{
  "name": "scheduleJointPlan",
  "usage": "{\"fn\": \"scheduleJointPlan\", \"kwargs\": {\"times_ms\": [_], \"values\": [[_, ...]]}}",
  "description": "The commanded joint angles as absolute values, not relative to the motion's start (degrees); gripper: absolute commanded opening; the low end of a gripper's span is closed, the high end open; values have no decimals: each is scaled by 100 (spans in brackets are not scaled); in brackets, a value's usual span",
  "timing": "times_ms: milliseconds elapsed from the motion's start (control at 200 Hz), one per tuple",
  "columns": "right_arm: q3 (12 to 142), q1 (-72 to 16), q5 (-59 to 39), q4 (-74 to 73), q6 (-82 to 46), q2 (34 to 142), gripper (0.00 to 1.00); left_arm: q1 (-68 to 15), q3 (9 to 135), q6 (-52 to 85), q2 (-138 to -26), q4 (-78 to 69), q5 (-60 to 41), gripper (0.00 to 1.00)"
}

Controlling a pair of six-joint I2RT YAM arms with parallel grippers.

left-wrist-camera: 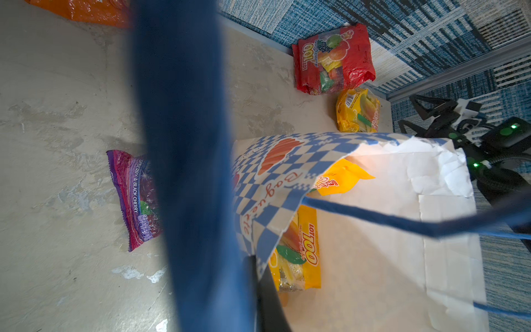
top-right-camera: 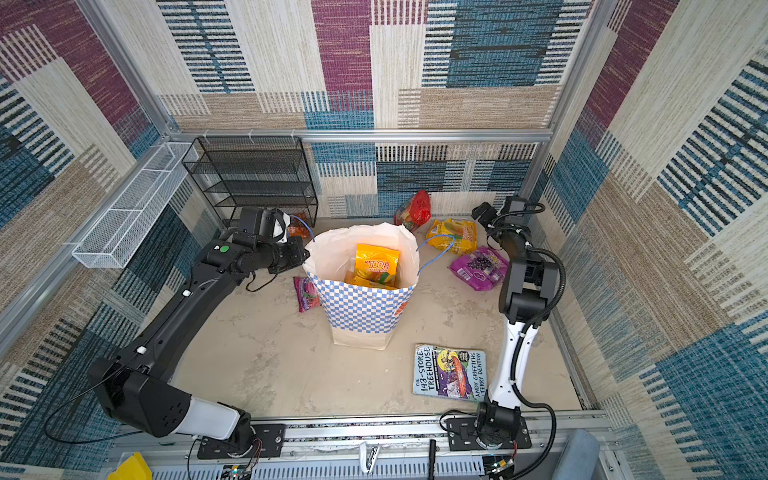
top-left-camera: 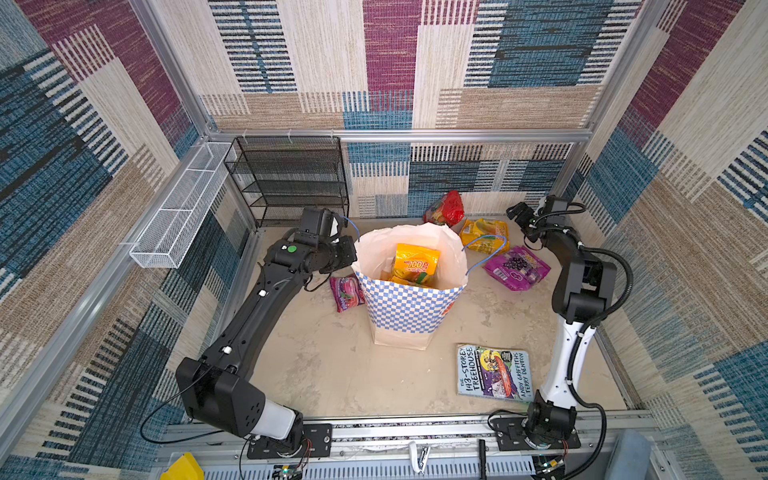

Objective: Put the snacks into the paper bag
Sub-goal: 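Grasp the yellow LOT100 bag beside the red bag with right gripper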

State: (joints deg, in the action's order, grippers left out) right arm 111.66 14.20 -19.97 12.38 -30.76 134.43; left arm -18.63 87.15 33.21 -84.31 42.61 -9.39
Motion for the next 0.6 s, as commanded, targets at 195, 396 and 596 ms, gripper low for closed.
{"fn": "scheduleJointPlan", "kwargs": {"times_ms": [195, 396, 596], "values": [[12515, 1181, -2185, 2778, -1815, 14343, 100, -1831, 8705, 3426, -8351, 3964, -943, 0], [12478, 781, -2175, 2998, -1494, 14362, 99, -1825, 8662, 3501, -8228, 4020, -661, 0], [11664, 619, -1942, 2728, -1642, 14181, 83, -1828, 8576, 3711, -8088, 4188, -112, 0]]}}
